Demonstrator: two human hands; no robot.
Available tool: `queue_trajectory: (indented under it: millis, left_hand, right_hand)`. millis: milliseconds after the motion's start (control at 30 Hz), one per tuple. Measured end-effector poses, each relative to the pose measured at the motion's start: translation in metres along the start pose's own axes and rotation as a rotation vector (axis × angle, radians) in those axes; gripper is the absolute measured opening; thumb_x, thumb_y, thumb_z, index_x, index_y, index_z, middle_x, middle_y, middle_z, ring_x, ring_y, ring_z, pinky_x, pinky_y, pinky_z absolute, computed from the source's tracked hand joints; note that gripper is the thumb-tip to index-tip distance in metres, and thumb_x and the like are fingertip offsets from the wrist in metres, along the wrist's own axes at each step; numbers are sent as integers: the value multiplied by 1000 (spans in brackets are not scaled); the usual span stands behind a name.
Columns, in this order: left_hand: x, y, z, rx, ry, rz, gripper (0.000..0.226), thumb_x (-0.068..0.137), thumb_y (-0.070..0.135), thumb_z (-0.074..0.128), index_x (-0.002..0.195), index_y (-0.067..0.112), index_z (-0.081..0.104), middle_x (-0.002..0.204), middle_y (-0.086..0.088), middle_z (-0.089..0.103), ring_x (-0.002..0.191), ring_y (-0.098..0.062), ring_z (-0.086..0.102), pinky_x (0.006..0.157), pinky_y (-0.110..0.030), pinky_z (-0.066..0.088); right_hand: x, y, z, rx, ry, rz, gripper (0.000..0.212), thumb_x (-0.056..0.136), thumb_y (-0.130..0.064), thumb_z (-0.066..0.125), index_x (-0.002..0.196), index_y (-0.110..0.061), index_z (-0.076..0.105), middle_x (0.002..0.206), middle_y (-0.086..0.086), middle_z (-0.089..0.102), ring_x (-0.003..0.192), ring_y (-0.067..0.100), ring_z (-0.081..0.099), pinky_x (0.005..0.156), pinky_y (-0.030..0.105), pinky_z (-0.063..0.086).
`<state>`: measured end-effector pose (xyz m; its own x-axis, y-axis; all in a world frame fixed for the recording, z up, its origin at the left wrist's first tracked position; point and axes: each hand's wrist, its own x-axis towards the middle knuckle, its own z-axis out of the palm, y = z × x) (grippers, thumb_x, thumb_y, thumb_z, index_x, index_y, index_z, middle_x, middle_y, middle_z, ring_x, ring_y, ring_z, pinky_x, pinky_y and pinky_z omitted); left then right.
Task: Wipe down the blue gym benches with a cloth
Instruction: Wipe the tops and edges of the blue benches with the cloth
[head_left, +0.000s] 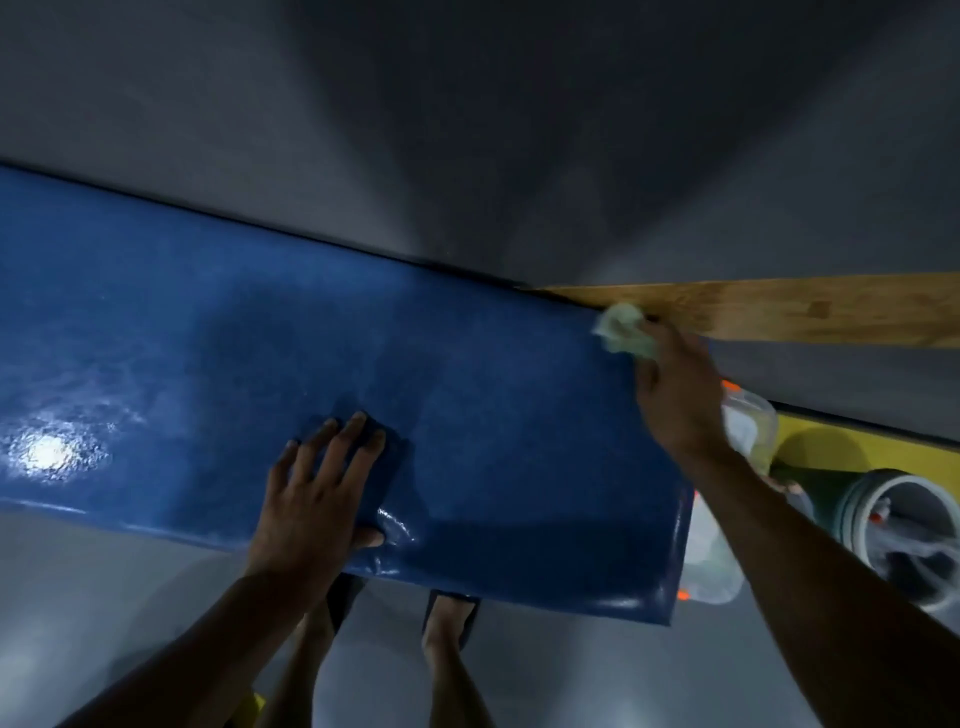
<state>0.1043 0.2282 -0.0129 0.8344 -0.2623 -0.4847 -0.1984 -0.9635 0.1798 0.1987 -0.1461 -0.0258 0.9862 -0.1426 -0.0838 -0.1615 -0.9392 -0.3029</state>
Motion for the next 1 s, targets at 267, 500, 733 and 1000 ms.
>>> queue_trajectory:
  millis: [267, 500, 733, 1000]
  left_hand:
    - [-2, -17, 4, -54, 30, 77, 119, 44, 61, 87, 146, 22, 40, 154, -4, 38, 136, -30, 35, 101, -54, 40]
    - [0, -63, -16, -125, 138, 281, 104, 65, 57, 79, 152, 29, 29, 155, 1, 34, 133, -26, 42, 100, -42, 37]
    - [11, -152, -40, 19, 89, 94, 114, 50, 49, 91, 148, 25, 37, 158, -9, 31, 136, -39, 39, 103, -57, 37]
    - [14, -151, -37, 36, 75, 87, 112, 50, 51, 90, 147, 24, 40, 157, -6, 33, 136, -37, 39, 106, -58, 34]
  right_hand:
    - [3, -135, 70, 88, 254, 311, 40, 87, -10, 54, 126, -5, 56, 114, 19, 59, 100, 34, 58, 85, 40, 42]
    - [16, -171, 55, -73, -105, -364, 50, 86, -6, 51, 135, -13, 51, 111, 16, 53, 94, 35, 56, 75, 45, 50]
    - [0, -110, 33, 4, 158, 513, 42, 90, -14, 48, 132, -13, 52, 127, 21, 46, 103, 43, 54, 80, 44, 44]
    - [-1, -320, 105, 82, -92, -138, 55, 83, -2, 60, 136, -11, 48, 122, 15, 51, 96, 32, 59, 75, 40, 52]
